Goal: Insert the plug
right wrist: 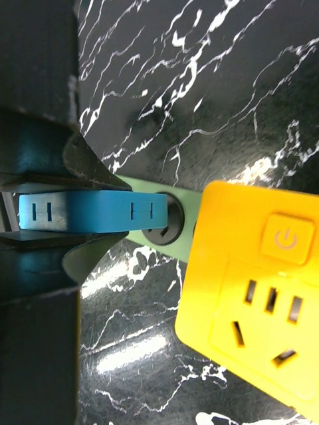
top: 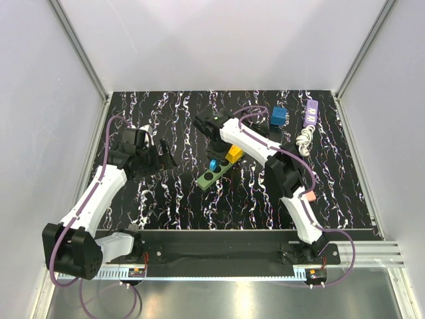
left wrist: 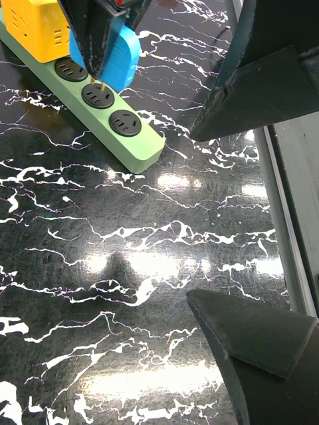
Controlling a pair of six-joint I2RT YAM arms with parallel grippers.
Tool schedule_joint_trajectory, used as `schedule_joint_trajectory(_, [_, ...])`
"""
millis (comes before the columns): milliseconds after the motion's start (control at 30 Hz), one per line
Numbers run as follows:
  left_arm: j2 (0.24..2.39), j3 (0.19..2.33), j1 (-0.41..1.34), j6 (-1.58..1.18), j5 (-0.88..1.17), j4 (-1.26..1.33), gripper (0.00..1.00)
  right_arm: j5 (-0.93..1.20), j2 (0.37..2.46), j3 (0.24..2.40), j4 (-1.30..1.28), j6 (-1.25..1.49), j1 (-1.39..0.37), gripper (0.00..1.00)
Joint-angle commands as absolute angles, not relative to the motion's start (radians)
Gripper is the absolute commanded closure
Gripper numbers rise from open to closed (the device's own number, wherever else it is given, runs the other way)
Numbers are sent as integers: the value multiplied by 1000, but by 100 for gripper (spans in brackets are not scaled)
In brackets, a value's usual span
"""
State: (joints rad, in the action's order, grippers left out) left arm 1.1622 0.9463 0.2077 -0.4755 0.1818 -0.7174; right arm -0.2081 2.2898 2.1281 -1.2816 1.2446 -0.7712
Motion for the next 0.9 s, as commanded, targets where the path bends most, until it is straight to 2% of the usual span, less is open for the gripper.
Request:
schedule_joint_trajectory(0, [1154,966,199,-469,163,-709,1,-261,2307,2195,-1330,1296,-762,100])
schedule_joint_trajectory(867, [1152,960,189,-474,160,-709,1,-210,2319,2151,-1293,1331,-756,100])
